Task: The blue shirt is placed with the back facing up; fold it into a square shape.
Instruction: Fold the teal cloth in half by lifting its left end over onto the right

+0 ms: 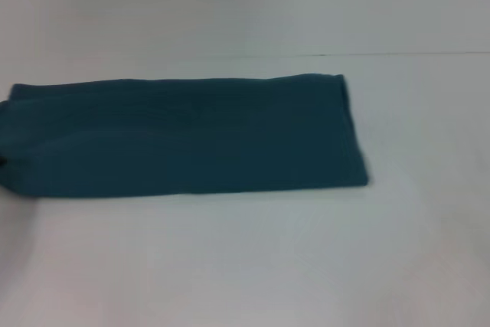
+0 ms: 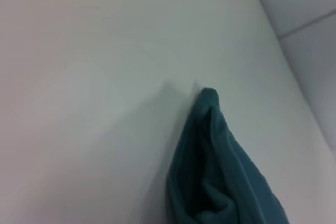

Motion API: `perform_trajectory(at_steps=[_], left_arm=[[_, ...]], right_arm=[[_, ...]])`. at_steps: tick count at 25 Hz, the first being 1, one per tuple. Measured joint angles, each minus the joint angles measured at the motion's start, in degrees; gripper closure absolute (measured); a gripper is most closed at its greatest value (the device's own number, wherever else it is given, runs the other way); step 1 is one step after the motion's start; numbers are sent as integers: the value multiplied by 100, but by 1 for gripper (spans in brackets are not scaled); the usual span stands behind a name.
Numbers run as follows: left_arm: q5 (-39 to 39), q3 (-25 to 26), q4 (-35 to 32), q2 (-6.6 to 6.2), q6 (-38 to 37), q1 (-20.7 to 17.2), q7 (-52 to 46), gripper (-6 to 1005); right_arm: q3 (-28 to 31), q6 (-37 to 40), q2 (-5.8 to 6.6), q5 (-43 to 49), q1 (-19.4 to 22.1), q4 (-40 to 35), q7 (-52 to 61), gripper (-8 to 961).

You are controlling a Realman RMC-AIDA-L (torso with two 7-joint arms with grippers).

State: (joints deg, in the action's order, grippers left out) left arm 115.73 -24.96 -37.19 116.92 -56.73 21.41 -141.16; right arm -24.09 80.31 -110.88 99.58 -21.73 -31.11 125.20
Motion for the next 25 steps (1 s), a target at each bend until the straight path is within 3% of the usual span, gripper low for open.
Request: perform_trajectory(at_steps=[5,10,20,22,25], left_arm=[[385,496,-50,-101,13,86,-2,894],[-133,516,-268,-52,-611,190,361,893],[-646,362,-465,-40,-1948,1015,463,892],[-654,277,-474,-5,-2054,1175,465,893],[-666,122,-511,175,-2096,1404,530,893]], right_arm=[[-15,-6,-5,0,-31,1,-2,208],[-17,6,-23,0,-50,9,-10,208],[-17,38,-22,-5,-75,9,-40,208],[-21,47,-21,-4,-77,9,-40,208],[-24,63,-28,-1,-77,8,-40,208]])
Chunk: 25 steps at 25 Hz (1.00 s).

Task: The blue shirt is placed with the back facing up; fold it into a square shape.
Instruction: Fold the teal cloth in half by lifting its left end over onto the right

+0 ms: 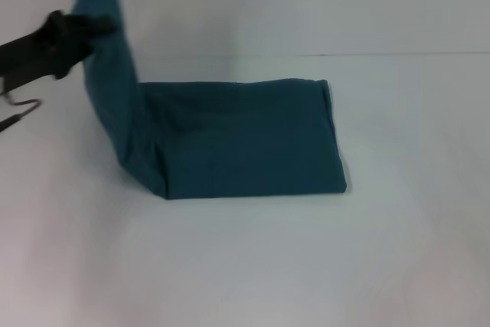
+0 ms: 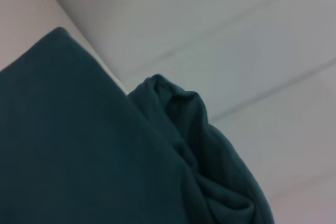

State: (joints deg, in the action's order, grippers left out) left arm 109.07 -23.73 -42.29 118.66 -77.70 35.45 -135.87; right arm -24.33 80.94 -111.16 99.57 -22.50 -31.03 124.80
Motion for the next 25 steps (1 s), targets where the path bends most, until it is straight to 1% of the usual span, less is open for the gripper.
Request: perform_trajectory(at_steps=[2,4,5,6,7,8,10,11,15,19,22,25], left_arm=[[-30,-102,-21,184,27,141,139,893],[-63,-180,-19,329,82,234,268,894],[-89,-243,-10,428,154,293,368,894],[-108,-296,7,492,205,330,444,894],[-213,-461,138,563,349,392,610,894],[-283,-547,229,569,419,416,675,894],[-577,-927,647,576,771,528,976,893],[-821,-1312,1052,571,1213,657,1243,893],[-1053,-1724,1481,579,1646,848,1591,867],[-1222,-2040,1660,594,1680,935,1985,833],[-1244,-2435,1696,561,1667,968,2012,807],[-1249,-2643,1693,563,1748,983,1977,781]], right_arm=[[-1,1,-6,-1,0,0,0,208],[-1,2,-13,-6,0,0,0,208],[-2,2,-16,-7,0,0,0,208],[-2,2,-16,-7,1,0,1,208],[-2,2,-18,-5,0,0,5,208],[-1,2,-20,-1,0,0,12,208],[-2,2,-29,2,-3,0,22,208],[-1,9,-34,3,-3,1,27,208],[-1,58,-36,3,4,6,35,208],[4,95,-36,2,25,8,31,208],[11,106,-33,2,48,9,26,208],[28,109,-28,1,58,9,12,208]])
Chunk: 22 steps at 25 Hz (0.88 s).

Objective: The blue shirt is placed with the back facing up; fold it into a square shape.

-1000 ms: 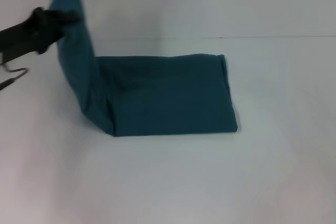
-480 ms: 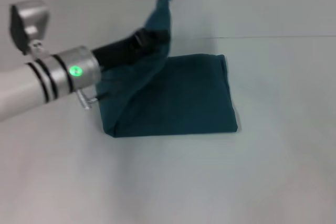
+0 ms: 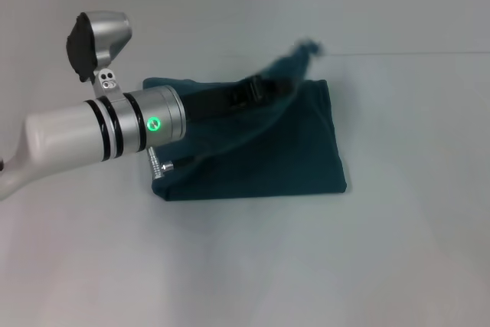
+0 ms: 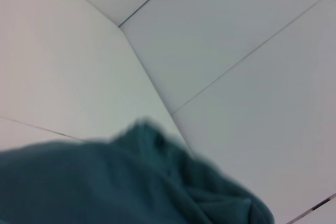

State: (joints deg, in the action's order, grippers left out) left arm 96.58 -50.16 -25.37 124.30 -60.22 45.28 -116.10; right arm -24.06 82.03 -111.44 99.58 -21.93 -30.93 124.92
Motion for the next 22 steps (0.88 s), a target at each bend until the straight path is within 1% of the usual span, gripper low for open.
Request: perform_trajectory(at_steps=[6,9,11,14,15,17,18,20,21,22], left_arm=[[-38,-81,101,38,261,125,30,730],[-254,-63,85,33,-100,108,73,615],[-541,-22,-65,3,-411,-76,106,537],[-859,73,-472,-69,-750,-583,-13,402],[-915,128,-623,-131,-870,-804,-208,354],[-932,201,-778,-312,-1068,-1110,-664,257],[-914,230,-818,-451,-1210,-1267,-934,241],[-808,336,-818,-678,-1586,-1463,-1303,209],[-692,448,-821,-771,-1799,-1545,-1442,193],[-510,612,-844,-818,-2007,-1603,-1539,177]], right_arm=[[-10,-35,12,1,21,17,-9,208],[-12,-40,42,10,22,62,-14,208],[-22,-43,61,81,4,63,-14,208],[-23,-46,80,204,-24,46,-14,209],[-24,-48,88,290,-46,36,-14,209],[-26,-47,108,483,-103,7,-16,209],[-28,-40,135,607,-144,-12,-18,209],[-46,-2,181,837,-241,-20,-20,209],[-91,27,232,1078,-388,-22,-15,209],[-91,27,232,1078,-388,-22,-15,209]])
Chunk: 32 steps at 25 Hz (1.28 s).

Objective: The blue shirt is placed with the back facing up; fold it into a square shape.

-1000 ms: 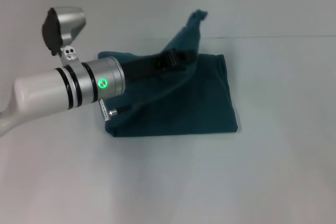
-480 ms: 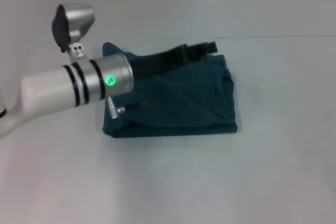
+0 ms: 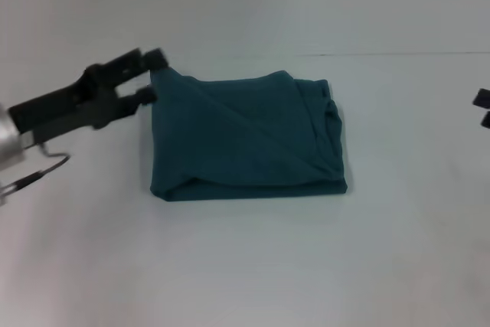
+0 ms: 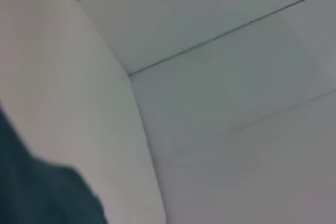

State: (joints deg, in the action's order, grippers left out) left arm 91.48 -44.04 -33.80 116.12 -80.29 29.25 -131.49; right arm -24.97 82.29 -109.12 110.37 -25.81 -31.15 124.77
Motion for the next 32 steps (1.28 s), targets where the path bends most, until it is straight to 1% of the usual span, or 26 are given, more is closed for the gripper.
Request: perform_trajectory(at_steps=[2,5,6,9,12,14,17,20,25,30,32], left_arm=[[631,446,-141,-71,-498,-89,-195,144],[1455,883,-334,-131,-950,-112,-321,96],[1627,932,-379,-143,-1004,-116,-320,80],[2077,1024,-494,-144,-1081,-146,-268,81],[2193,1120,-514,-113,-991,-230,-151,82],[2192,1230,-514,-104,-939,-274,-48,80],[2166,1393,-510,-97,-914,-315,48,80],[2148,1455,-510,-71,-910,-322,115,80],[2137,1522,-489,14,-840,-297,238,81],[2059,1533,-491,27,-800,-305,246,81],[2046,1534,-499,27,-799,-301,246,81]], right_arm=[[-132,21,55,174,-205,-1,42,209],[-490,32,131,255,-575,-6,208,209],[-635,7,148,284,-719,-17,289,209],[-1040,-203,176,493,-1209,-78,619,209],[-1407,-610,149,916,-1782,-86,1085,209],[-1689,-945,74,1228,-2161,-88,1393,209],[-2076,-1447,-97,1698,-2610,-62,1817,209],[-2408,-1973,-305,2095,-2958,11,2242,209],[-2809,-2657,-565,2329,-3218,351,2548,209],[-2964,-3093,-776,2338,-3221,604,2552,209],[-2975,-3194,-829,2327,-3182,610,2546,209]])
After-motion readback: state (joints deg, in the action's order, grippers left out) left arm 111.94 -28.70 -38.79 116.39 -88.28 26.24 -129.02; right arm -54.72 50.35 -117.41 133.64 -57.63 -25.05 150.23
